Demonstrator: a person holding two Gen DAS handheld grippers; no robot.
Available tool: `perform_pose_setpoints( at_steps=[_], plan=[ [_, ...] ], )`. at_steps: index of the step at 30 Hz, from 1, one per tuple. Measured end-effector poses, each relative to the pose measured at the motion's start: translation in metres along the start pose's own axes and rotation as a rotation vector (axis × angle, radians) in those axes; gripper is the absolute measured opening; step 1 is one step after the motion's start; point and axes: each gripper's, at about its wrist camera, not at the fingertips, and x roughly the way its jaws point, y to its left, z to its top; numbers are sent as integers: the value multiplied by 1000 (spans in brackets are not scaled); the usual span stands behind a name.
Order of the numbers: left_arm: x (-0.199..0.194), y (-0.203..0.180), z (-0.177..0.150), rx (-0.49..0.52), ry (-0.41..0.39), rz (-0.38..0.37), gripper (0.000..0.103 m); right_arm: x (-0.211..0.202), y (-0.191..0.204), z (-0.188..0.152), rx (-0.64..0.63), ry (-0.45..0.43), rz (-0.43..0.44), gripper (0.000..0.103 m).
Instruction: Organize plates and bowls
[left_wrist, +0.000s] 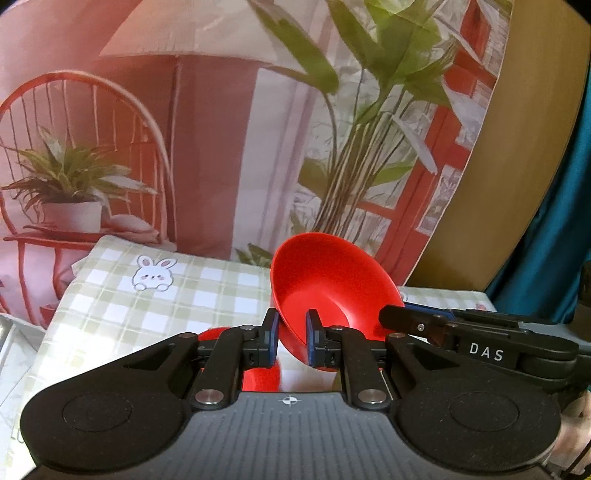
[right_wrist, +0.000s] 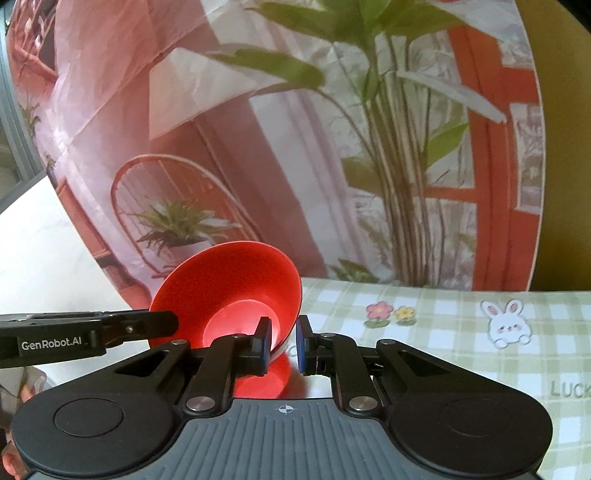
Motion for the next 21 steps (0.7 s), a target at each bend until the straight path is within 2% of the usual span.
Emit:
perform_pose_setpoints(
  at_steps=[10,21],
  plan=[
    [16,37,-22,-78,42,-13,16,39,15,-21,-18,97,-11,13],
    [54,71,-38,-126,86,30,16,101,18,-33,-21,216,-24,13]
  ],
)
